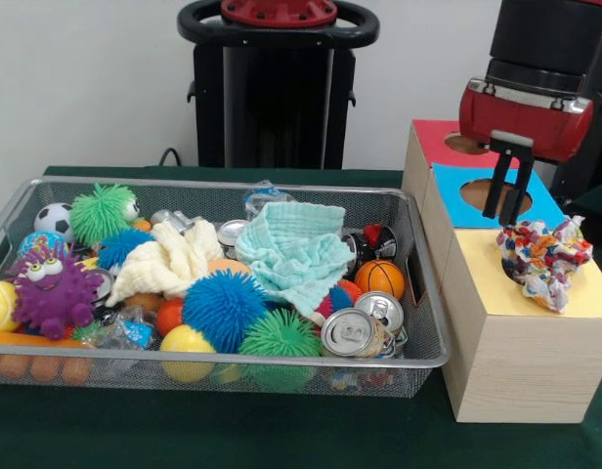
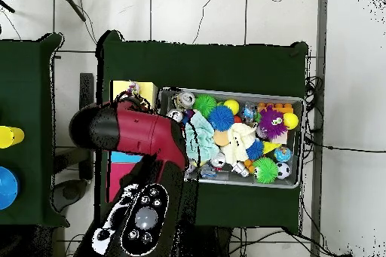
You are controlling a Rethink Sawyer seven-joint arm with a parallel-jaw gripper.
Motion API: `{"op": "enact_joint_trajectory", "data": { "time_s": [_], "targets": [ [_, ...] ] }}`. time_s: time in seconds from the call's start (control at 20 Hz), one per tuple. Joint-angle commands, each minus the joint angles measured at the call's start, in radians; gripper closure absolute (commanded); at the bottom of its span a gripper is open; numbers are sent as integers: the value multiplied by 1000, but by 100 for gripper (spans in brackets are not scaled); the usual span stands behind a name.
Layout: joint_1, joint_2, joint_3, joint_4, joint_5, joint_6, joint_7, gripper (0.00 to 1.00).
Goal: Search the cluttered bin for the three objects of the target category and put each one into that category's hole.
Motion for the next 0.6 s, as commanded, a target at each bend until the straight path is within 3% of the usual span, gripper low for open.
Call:
{"op": "enact_joint_trajectory", "data": {
  "time_s": [0.05, 0.6],
  "targets": [
    [-32, 9, 72, 69, -68, 104, 38, 100],
    [-44, -10, 95, 76, -65, 117, 85, 100]
  ]
}}
